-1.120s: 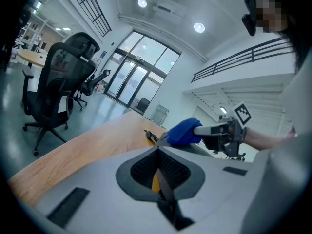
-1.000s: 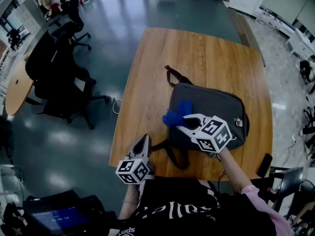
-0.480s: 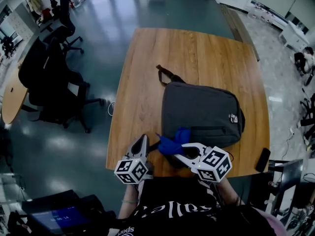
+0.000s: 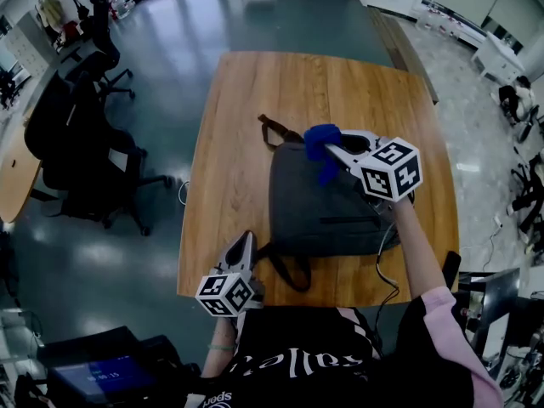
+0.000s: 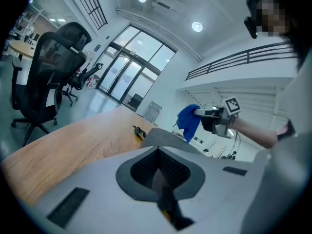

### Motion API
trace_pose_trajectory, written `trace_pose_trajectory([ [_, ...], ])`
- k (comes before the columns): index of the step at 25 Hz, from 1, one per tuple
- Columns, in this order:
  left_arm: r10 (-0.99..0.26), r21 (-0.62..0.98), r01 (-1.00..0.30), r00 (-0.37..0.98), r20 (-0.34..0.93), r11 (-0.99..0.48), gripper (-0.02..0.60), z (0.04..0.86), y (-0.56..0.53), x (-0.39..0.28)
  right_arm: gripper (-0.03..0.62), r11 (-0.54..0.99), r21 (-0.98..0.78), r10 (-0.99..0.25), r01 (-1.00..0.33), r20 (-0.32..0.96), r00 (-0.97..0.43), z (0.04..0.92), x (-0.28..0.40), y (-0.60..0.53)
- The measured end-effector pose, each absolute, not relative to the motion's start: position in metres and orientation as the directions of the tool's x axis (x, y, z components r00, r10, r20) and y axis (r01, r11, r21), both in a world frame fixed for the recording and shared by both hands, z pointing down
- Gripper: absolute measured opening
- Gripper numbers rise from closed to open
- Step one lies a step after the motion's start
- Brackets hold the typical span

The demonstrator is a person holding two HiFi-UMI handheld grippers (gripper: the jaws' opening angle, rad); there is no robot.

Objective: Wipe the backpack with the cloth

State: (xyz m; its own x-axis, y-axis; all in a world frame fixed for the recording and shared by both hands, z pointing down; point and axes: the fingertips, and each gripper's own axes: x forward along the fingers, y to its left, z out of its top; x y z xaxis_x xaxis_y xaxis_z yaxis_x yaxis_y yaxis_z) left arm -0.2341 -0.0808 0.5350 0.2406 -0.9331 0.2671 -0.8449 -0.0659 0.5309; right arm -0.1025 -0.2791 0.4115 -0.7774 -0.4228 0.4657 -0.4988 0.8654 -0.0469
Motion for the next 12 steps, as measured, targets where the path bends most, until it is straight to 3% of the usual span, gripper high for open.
trace_pose_trajectory([
  [6,-0.930,0.527,-0.846,0.251,0.269,-0.076,-0.002,0.532,-0.079,-0.230,0.067,0.849,0.051,-0.459,-0.525,0.564,-0.687,0.449,-0.110,-0.354],
  [12,-0.932,0.522,-0.851,0.237,0.272,-0.064,-0.002,0.533,-0.078,-0.234,0.066,0.871,0.041,-0.397,-0.490,0.644,-0.653,0.490,-0.107,-0.330],
])
